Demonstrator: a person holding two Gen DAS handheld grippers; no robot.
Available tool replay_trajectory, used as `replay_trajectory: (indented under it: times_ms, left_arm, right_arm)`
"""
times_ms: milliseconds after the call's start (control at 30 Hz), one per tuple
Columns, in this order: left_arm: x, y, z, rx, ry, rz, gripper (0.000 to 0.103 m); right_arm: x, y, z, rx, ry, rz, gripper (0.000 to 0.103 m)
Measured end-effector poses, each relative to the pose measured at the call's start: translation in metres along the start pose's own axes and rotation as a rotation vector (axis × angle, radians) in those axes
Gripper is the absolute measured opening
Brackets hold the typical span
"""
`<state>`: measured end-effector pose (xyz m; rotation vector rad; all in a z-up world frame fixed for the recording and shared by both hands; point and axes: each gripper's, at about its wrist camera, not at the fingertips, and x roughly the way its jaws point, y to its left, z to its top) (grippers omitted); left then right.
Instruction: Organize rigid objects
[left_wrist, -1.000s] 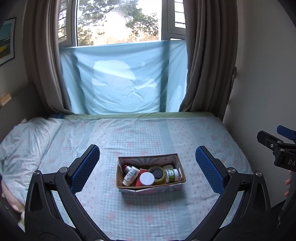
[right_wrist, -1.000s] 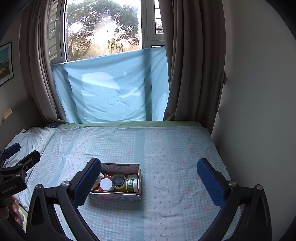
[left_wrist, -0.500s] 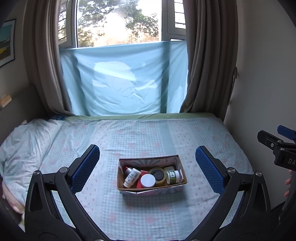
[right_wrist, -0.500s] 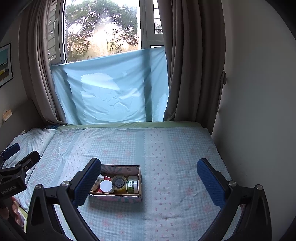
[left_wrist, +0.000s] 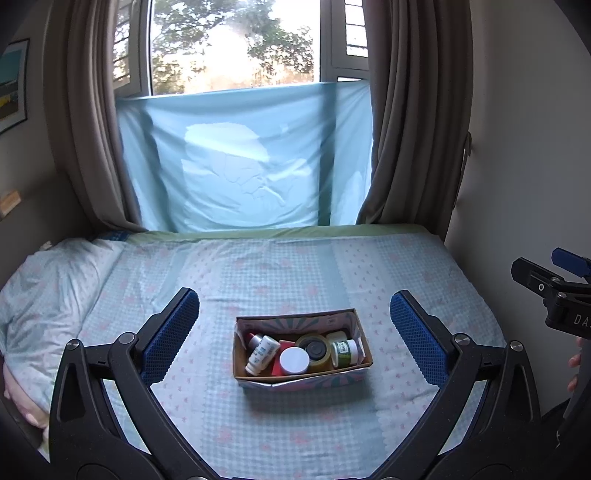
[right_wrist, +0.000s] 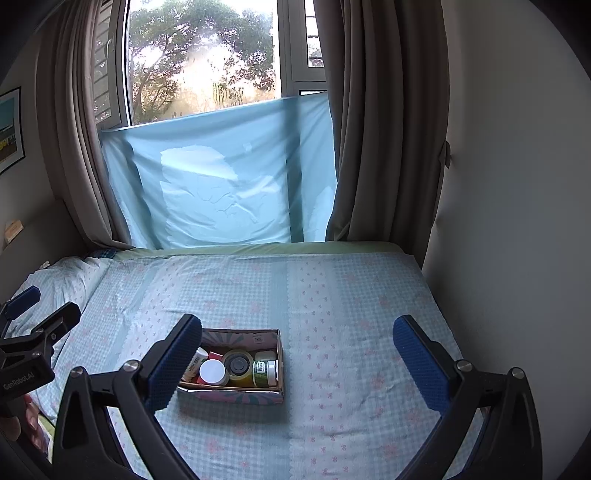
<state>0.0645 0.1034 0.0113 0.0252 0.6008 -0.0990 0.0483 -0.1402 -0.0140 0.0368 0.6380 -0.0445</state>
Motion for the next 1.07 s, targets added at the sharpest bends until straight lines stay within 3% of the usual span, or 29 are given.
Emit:
replay_trajectory:
  times_ms: [433, 700, 867, 1067]
  left_arm:
    - [-0.004, -0.001, -0.002, -0.001, -0.034, -0.015, 0.103]
    - [-0.012, -0.010, -0.003, 0.048, -0.087, 0.079, 0.103]
    - [-0.009, -0.004, -0.004, -0.006, -0.068, 0.019, 0.103]
    - [-0.009, 0.002, -0.005, -0.030, -0.072, 0.011, 0.103]
  right_arm:
    - [0.001, 0.001, 0.000, -0.002, -0.001, -0.008, 0.103]
    - [0.002, 0.004, -0.001, 0.001, -0.005, -0.015, 0.103]
    - [0.001, 0.004, -0.002, 0.002, -0.006, -0.015, 0.103]
    - [0.001, 0.005, -0.003, 0.005, -0.001, -0.017, 0.103]
